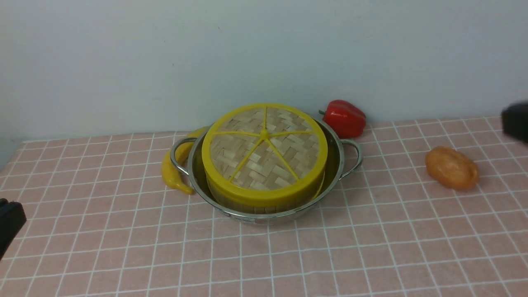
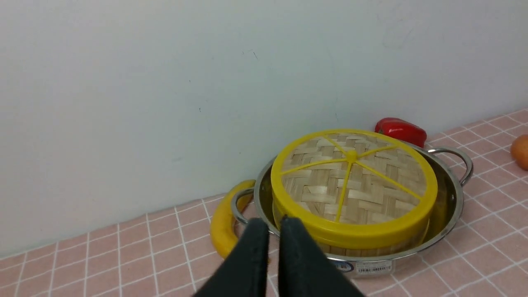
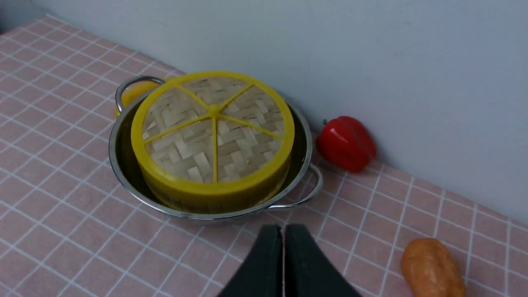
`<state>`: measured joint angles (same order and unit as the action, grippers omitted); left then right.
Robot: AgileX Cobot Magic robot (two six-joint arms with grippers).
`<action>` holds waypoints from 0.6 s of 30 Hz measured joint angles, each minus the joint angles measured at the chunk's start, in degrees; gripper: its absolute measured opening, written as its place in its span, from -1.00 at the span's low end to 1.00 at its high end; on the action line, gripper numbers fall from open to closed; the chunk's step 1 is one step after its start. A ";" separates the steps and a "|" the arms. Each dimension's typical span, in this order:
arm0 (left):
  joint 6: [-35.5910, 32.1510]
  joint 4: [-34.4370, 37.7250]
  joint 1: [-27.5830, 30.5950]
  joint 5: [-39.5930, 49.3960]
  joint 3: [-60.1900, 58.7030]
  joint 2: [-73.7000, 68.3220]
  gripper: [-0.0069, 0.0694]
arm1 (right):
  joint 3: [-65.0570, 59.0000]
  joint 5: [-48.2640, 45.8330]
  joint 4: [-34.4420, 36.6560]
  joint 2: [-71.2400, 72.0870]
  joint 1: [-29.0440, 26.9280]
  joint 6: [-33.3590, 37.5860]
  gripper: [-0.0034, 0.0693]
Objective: Place the steamer in the pot on the pink tablecloth, and put the lid on the steamer.
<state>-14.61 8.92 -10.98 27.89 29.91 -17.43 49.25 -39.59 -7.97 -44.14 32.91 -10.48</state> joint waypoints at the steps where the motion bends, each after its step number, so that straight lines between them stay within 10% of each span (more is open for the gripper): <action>1: 0.03 0.54 0.00 0.32 0.00 0.00 -0.68 | -6.78 5.75 0.17 2.82 0.00 -0.63 -0.91; 7: 0.03 2.65 0.00 0.64 0.00 0.00 -0.62 | -21.72 22.73 0.17 7.42 0.00 -2.24 -0.94; 18: 0.03 2.83 0.00 0.64 0.00 0.00 -0.57 | -22.35 26.83 0.17 7.48 0.00 -2.50 -0.90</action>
<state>-14.58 11.75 -10.98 28.54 29.91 -17.43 26.90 -12.76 -7.79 -36.66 32.91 -12.97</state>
